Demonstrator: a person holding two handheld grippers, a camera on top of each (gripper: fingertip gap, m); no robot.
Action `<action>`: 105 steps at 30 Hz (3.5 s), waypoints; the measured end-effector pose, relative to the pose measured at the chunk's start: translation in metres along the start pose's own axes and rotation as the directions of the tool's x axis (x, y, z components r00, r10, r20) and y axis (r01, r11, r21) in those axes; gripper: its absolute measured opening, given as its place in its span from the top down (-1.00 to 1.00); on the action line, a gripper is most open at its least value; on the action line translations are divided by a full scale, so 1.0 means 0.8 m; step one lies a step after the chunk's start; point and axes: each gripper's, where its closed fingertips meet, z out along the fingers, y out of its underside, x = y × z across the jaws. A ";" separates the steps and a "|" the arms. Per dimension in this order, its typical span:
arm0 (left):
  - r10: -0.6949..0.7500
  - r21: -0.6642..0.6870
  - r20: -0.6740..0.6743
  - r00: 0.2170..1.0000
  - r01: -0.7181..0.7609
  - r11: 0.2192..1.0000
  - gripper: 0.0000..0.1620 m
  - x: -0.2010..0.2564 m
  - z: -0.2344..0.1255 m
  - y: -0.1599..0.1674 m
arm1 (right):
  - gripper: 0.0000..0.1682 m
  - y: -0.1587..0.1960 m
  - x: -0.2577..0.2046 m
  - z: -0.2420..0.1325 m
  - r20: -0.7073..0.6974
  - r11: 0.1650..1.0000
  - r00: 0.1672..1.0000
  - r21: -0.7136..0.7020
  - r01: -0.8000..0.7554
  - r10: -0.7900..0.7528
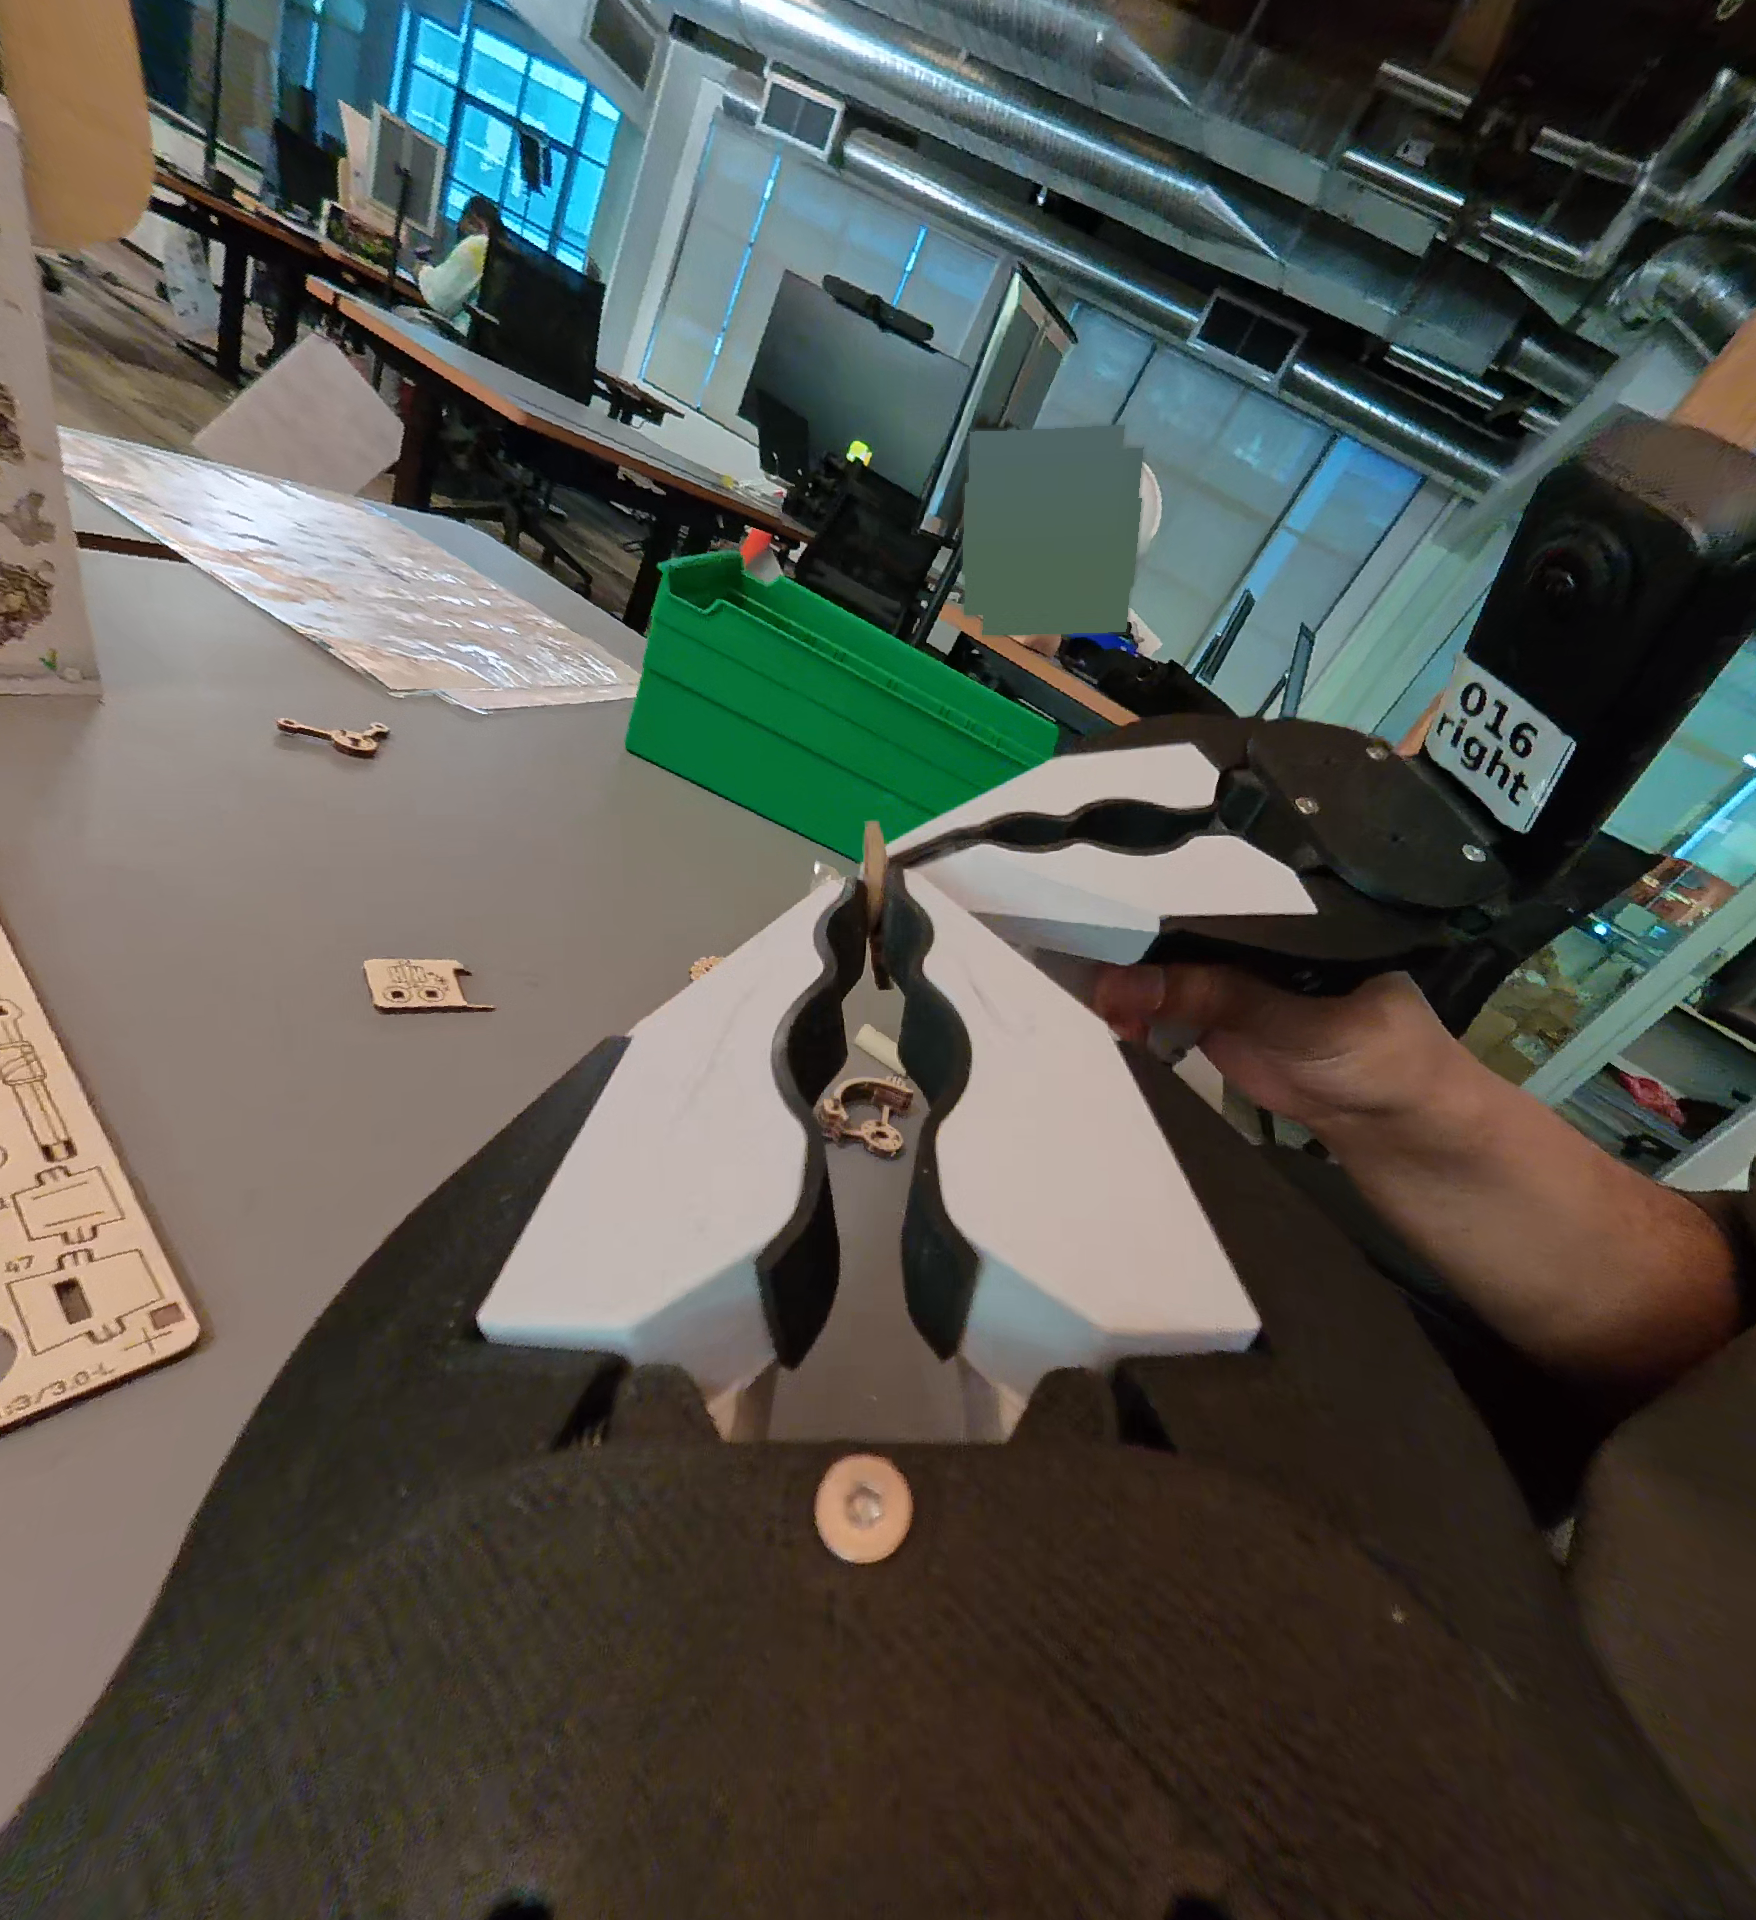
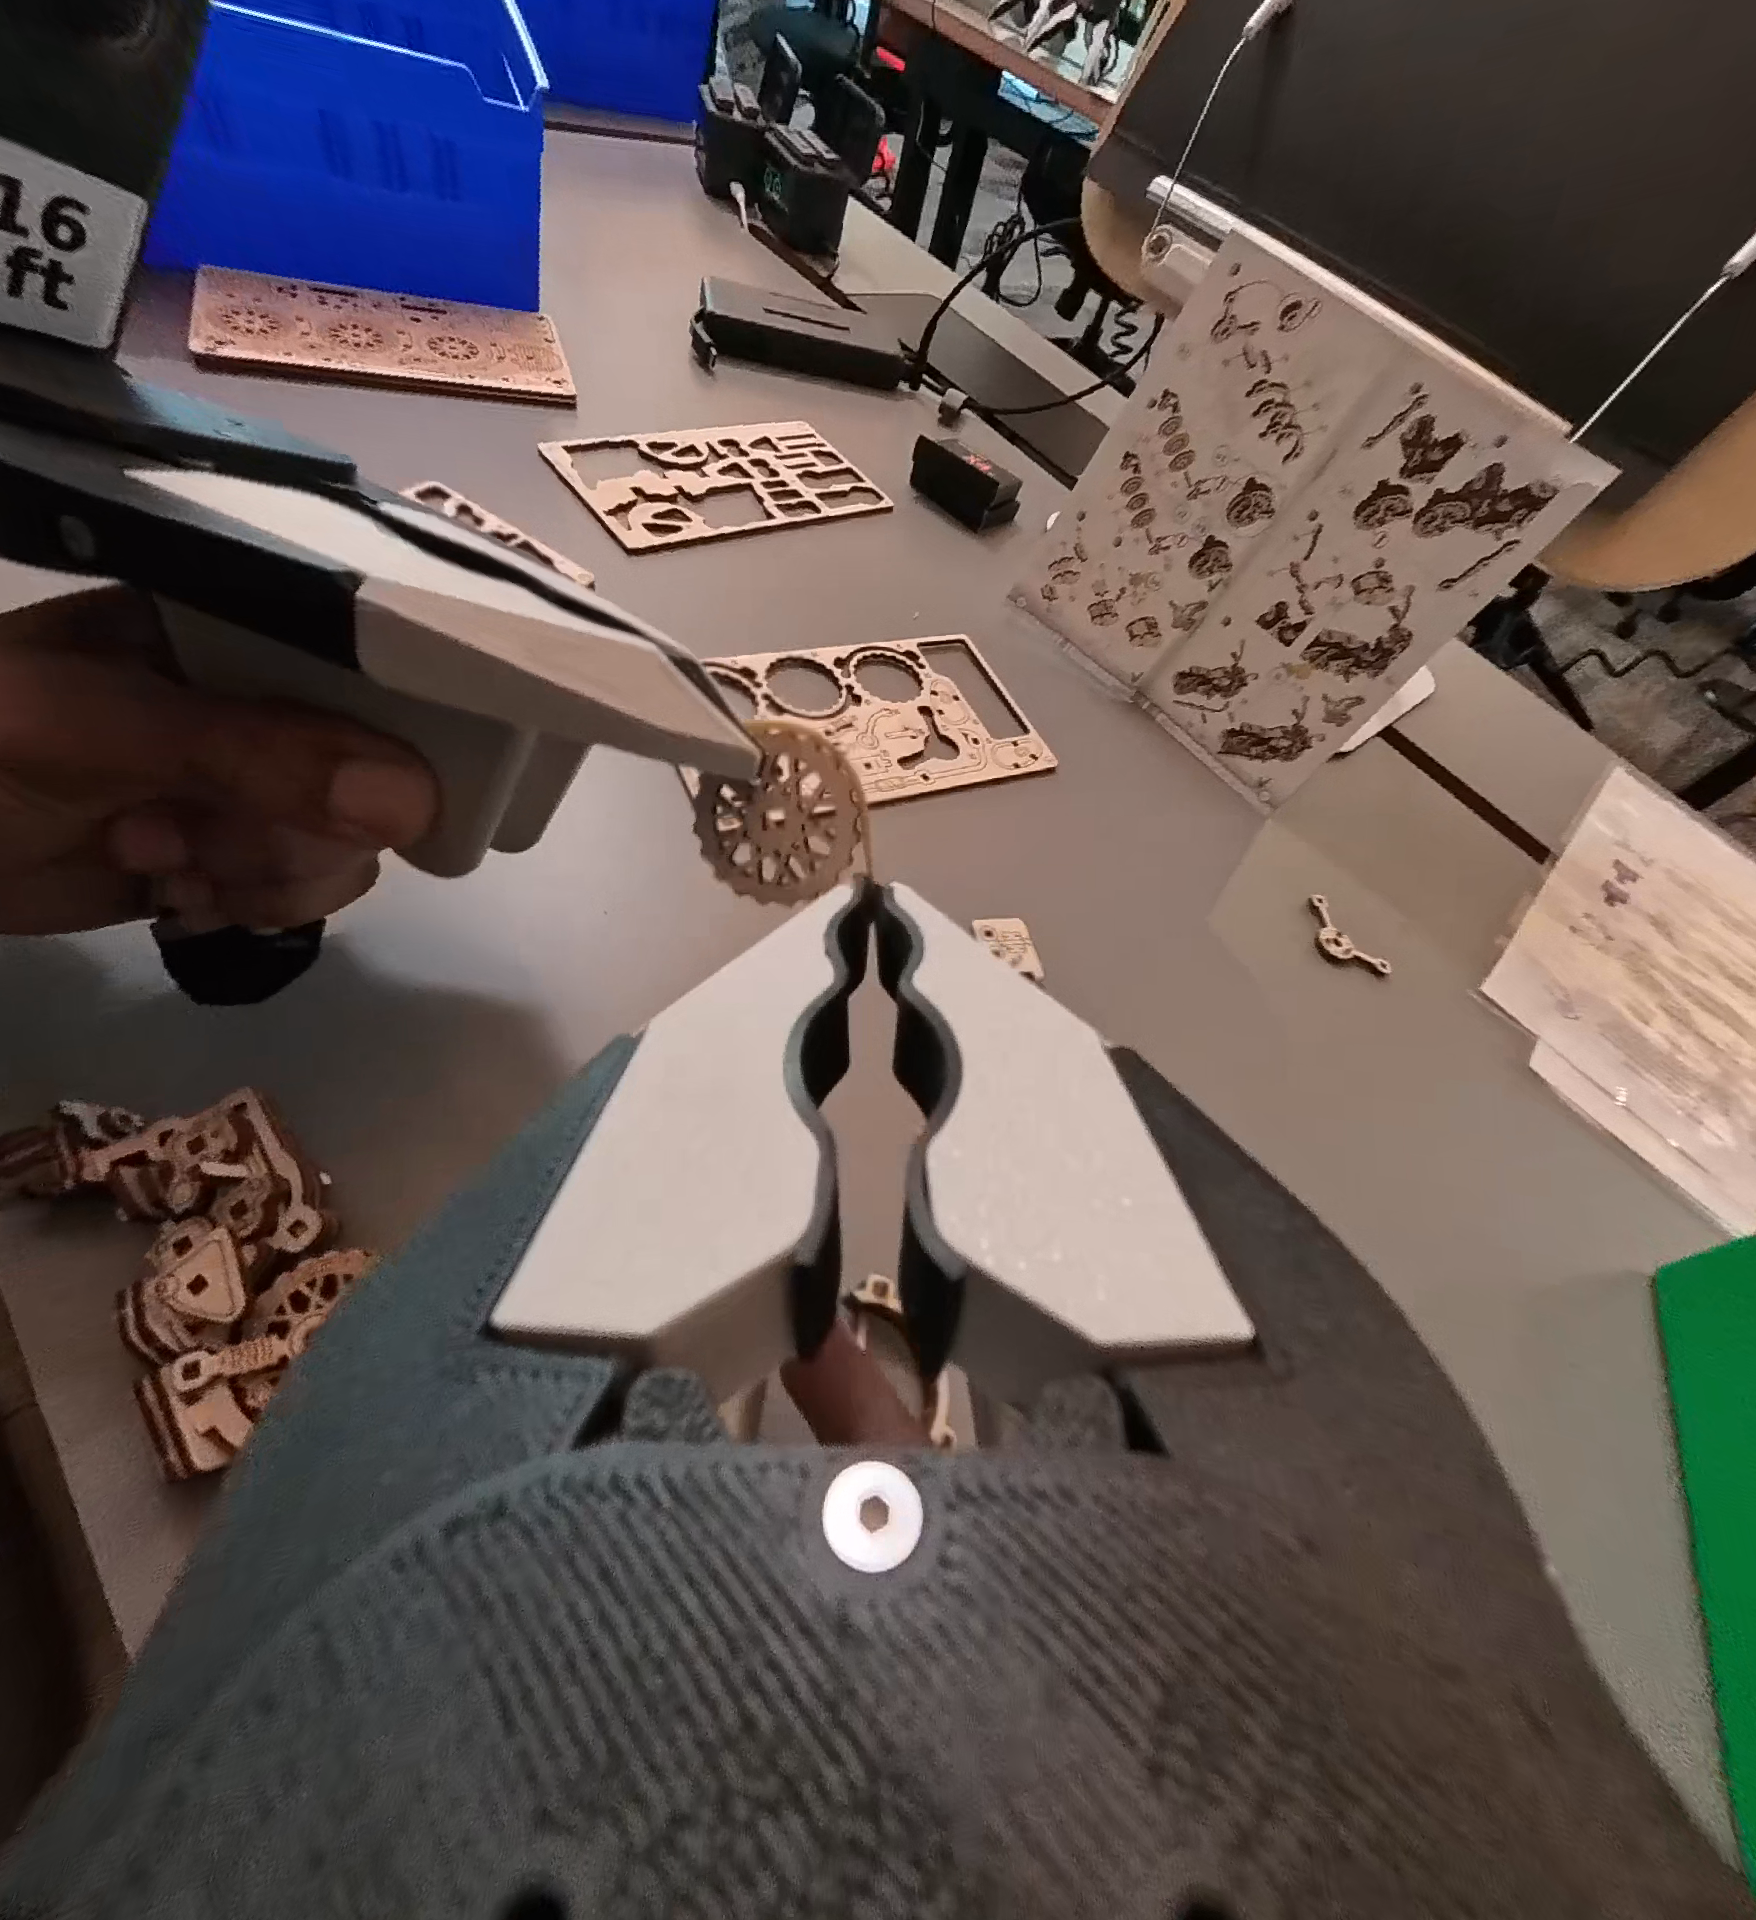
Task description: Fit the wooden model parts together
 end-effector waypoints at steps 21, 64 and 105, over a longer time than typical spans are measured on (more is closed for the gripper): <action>-0.069 0.106 0.016 0.997 0.067 0.992 0.99 -0.012 -0.010 -0.014 | 1.00 0.000 -0.041 0.014 0.203 0.948 0.928 -0.003 -0.318 0.312; -0.184 0.151 -0.050 0.982 0.190 0.970 0.98 0.005 -0.007 -0.006 | 1.00 -0.024 0.006 -0.006 0.041 0.921 0.940 0.195 -0.339 0.338; -0.247 0.155 -0.066 0.967 0.254 0.955 1.00 -0.014 -0.012 -0.017 | 1.00 -0.019 -0.026 0.008 0.267 0.827 0.822 0.126 -0.547 0.503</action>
